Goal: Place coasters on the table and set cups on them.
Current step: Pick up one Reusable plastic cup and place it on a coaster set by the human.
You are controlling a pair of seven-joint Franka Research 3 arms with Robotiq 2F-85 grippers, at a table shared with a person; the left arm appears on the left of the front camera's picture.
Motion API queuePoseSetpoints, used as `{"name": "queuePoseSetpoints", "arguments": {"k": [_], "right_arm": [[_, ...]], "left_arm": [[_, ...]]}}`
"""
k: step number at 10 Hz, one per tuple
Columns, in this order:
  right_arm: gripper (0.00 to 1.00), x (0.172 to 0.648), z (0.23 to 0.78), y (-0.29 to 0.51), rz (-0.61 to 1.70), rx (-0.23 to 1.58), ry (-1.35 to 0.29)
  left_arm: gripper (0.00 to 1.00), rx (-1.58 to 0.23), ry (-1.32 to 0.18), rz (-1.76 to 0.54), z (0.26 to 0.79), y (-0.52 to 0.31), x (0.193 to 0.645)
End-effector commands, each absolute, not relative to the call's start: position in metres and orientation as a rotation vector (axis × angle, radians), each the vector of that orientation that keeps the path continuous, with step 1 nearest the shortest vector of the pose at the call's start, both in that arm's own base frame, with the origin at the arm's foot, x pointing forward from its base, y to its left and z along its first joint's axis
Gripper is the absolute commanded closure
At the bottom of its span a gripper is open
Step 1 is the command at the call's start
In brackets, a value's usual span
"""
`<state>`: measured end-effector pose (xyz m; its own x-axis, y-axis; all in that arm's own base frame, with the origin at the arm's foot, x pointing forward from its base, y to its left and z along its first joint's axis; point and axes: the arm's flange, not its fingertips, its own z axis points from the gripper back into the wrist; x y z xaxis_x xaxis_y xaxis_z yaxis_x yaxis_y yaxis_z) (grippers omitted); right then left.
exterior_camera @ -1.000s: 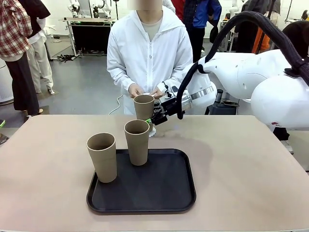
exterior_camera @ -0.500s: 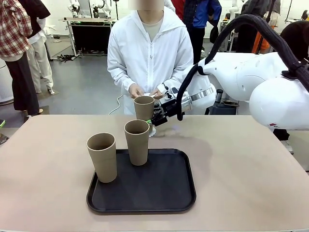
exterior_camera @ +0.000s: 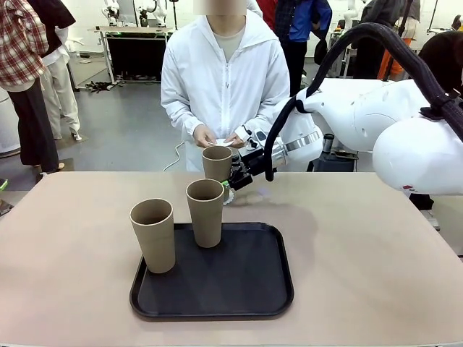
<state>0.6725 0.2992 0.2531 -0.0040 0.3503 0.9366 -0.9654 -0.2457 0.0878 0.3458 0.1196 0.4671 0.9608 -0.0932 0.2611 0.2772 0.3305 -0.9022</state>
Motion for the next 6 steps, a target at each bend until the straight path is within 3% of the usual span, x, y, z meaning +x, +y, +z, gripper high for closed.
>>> {"name": "queuePoseSetpoints", "arguments": {"k": [1,6], "right_arm": [[0.00,0.6813,0.2592,0.3009,1.516,1.141,-0.735],[0.00,0.6814,0.2592,0.2982,1.516,1.137,-0.701]], "left_arm": [[0.00,-1.219,-0.180,-0.245,0.4686,0.1205,0.3450],[0.00,-1.219,-0.180,-0.245,0.4686,0.1205,0.3450]]}}
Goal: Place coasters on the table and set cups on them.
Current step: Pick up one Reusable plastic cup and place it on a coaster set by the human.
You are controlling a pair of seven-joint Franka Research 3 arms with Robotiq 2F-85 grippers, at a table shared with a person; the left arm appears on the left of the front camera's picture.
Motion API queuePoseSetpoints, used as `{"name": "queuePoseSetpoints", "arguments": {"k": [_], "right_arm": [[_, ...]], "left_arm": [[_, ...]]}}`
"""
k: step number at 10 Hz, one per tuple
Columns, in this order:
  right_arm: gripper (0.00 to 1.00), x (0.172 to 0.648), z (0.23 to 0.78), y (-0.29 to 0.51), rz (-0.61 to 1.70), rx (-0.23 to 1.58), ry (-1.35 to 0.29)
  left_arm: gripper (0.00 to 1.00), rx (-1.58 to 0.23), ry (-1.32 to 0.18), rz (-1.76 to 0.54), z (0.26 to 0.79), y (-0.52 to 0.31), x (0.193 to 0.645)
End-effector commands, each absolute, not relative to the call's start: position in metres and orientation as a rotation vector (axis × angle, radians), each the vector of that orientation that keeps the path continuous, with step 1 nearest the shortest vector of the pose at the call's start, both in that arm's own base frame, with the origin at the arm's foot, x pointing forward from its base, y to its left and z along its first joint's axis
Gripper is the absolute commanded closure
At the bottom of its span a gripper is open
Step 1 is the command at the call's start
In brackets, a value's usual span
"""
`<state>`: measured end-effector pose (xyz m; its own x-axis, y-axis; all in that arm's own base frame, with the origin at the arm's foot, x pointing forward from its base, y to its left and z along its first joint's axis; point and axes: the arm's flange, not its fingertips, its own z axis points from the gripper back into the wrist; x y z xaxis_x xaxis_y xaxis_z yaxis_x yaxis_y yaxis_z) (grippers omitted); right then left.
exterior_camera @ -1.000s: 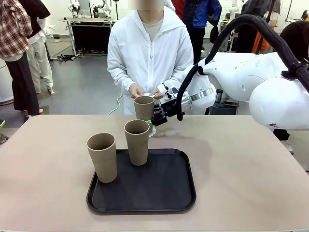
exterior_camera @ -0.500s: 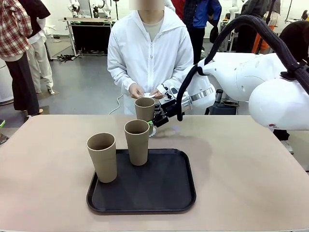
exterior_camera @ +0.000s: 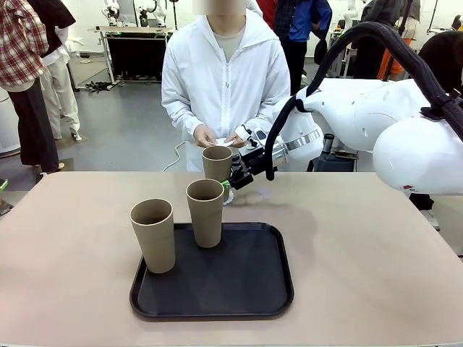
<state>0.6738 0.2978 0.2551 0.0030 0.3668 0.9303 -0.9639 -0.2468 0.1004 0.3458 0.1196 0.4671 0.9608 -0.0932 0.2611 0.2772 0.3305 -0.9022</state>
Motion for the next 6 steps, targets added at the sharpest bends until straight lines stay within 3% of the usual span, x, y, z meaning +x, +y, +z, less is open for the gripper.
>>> {"name": "queuePoseSetpoints", "arguments": {"k": [1,6], "right_arm": [[0.00,0.6803,0.2593,0.2971,1.514,1.129,-0.680],[0.00,0.6753,0.2647,0.2923,1.515,1.052,-0.614]], "left_arm": [[0.00,-1.219,-0.180,-0.245,0.4686,0.1205,0.3450],[0.00,-1.219,-0.180,-0.245,0.4686,0.1205,0.3450]]}}
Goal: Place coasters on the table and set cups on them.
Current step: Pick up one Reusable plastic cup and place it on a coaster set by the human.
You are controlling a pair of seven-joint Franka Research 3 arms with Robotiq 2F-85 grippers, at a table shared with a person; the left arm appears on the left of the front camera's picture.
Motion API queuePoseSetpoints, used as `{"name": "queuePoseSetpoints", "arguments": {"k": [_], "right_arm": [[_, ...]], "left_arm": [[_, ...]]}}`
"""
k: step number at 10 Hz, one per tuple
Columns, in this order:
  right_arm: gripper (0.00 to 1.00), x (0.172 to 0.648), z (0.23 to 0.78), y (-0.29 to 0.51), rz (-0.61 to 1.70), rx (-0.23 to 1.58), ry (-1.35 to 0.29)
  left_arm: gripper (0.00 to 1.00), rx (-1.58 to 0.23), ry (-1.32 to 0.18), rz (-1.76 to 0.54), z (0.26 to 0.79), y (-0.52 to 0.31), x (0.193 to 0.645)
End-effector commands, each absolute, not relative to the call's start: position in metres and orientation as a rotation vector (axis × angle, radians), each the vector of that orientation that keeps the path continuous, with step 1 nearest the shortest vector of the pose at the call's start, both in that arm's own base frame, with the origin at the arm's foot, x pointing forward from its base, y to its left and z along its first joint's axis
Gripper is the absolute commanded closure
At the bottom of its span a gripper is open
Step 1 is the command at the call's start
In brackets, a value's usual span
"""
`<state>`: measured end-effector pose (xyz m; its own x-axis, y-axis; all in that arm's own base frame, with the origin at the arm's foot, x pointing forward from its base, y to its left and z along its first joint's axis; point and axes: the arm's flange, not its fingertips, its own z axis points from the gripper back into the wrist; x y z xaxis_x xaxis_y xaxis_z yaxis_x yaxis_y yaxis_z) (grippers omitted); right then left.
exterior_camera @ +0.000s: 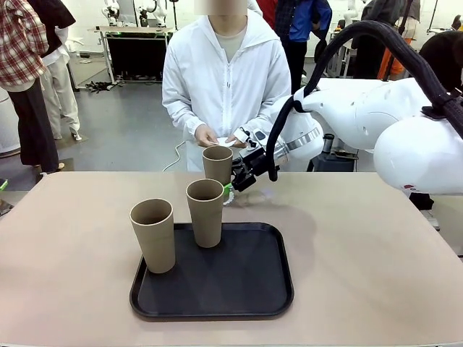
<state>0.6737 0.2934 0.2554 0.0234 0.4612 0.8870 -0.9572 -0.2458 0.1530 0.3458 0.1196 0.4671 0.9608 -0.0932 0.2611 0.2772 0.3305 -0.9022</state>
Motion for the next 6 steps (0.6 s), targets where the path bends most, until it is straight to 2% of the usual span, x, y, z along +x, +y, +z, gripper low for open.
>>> {"name": "queuePoseSetpoints", "arguments": {"k": [1,6], "right_arm": [[0.00,0.675,0.265,0.289,1.510,1.033,-0.616],[0.00,0.678,0.266,0.269,1.473,0.996,-0.628]], "left_arm": [[0.00,-1.219,-0.180,-0.245,0.469,0.121,0.345],[0.00,-1.219,-0.180,-0.245,0.469,0.121,0.345]]}}
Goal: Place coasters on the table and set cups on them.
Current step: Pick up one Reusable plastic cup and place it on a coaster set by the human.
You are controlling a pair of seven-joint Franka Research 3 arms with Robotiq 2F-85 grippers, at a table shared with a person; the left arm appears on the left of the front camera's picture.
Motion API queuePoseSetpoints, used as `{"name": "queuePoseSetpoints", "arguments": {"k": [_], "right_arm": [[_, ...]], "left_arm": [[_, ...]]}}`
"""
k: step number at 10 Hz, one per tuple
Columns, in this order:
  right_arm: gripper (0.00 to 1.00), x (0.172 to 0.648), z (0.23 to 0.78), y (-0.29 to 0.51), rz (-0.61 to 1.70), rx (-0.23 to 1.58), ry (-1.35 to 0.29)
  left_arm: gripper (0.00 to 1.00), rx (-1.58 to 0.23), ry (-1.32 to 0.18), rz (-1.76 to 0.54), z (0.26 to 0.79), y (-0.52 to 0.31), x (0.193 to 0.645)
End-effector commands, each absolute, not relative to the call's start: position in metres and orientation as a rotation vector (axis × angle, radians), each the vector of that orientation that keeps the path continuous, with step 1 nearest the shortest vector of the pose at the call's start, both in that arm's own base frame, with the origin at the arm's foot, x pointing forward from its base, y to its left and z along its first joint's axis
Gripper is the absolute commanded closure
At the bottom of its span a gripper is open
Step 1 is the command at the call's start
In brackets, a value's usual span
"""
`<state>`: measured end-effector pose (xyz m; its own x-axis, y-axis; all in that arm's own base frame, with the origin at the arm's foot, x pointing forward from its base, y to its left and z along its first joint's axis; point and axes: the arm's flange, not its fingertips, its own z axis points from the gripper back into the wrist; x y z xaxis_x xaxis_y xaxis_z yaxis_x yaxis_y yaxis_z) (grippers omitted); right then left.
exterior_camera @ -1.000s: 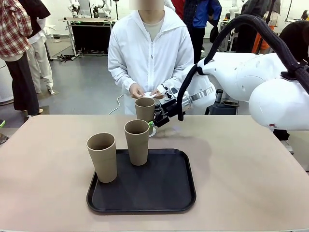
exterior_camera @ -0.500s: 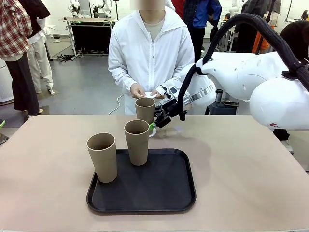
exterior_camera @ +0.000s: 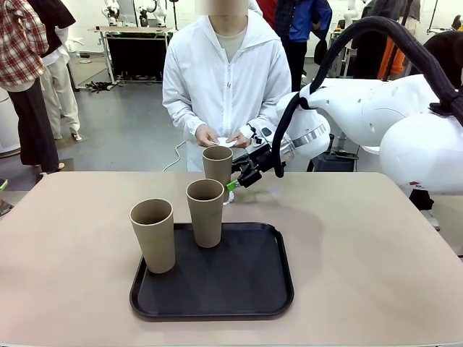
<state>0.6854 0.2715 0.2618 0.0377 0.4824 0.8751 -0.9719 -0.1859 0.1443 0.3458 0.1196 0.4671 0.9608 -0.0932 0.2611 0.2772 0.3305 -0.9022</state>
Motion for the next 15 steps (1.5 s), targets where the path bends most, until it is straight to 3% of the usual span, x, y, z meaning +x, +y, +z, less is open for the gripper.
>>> {"name": "queuePoseSetpoints", "arguments": {"k": [1,4,12,15], "right_arm": [[0.00,0.678,0.266,0.265,1.461,0.986,-0.622],[0.00,0.672,0.273,0.254,1.418,0.926,-0.611],[0.00,0.539,0.399,0.257,0.662,0.198,-0.221],[0.00,0.502,0.453,0.280,0.483,0.056,-0.126]], "left_arm": [[0.00,-1.219,-0.180,-0.245,0.469,0.121,0.345],[0.00,-1.219,-0.180,-0.245,0.469,0.121,0.345],[0.00,-1.219,-0.180,-0.245,0.469,0.121,0.345],[0.00,-1.219,-0.180,-0.245,0.469,0.121,0.345]]}}
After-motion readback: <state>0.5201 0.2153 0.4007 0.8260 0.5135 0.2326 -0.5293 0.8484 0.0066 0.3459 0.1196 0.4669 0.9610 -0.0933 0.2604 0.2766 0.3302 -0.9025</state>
